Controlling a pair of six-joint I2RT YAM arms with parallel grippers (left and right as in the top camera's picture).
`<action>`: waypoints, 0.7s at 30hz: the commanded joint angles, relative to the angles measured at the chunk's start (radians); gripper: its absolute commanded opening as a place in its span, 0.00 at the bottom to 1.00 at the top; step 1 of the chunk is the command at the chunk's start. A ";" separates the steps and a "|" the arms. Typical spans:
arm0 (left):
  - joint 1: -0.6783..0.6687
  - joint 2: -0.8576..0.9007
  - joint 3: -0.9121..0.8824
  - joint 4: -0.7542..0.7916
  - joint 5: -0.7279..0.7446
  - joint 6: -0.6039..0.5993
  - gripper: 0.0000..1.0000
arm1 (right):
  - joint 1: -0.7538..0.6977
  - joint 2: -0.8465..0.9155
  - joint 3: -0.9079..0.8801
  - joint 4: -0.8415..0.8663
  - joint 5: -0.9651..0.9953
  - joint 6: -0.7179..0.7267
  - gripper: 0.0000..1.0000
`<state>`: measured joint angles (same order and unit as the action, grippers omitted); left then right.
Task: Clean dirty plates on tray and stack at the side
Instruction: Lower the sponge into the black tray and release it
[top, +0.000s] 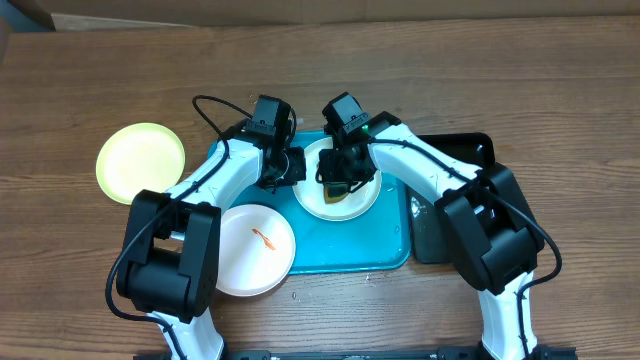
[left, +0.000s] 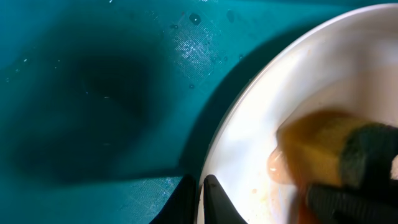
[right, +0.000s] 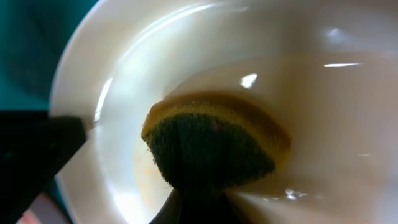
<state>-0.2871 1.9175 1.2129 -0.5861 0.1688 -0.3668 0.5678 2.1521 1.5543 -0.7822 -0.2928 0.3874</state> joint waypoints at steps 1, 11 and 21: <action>-0.001 0.015 0.018 0.003 0.013 -0.007 0.09 | -0.075 -0.001 0.093 -0.022 -0.211 -0.025 0.04; -0.001 0.015 0.018 0.003 0.015 -0.007 0.17 | -0.298 -0.152 0.239 -0.388 -0.179 -0.207 0.04; -0.001 0.015 0.018 0.003 0.016 -0.007 0.32 | -0.420 -0.183 0.159 -0.600 0.246 -0.200 0.04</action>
<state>-0.2871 1.9175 1.2129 -0.5846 0.1726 -0.3676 0.1432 1.9888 1.7573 -1.3811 -0.2016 0.2012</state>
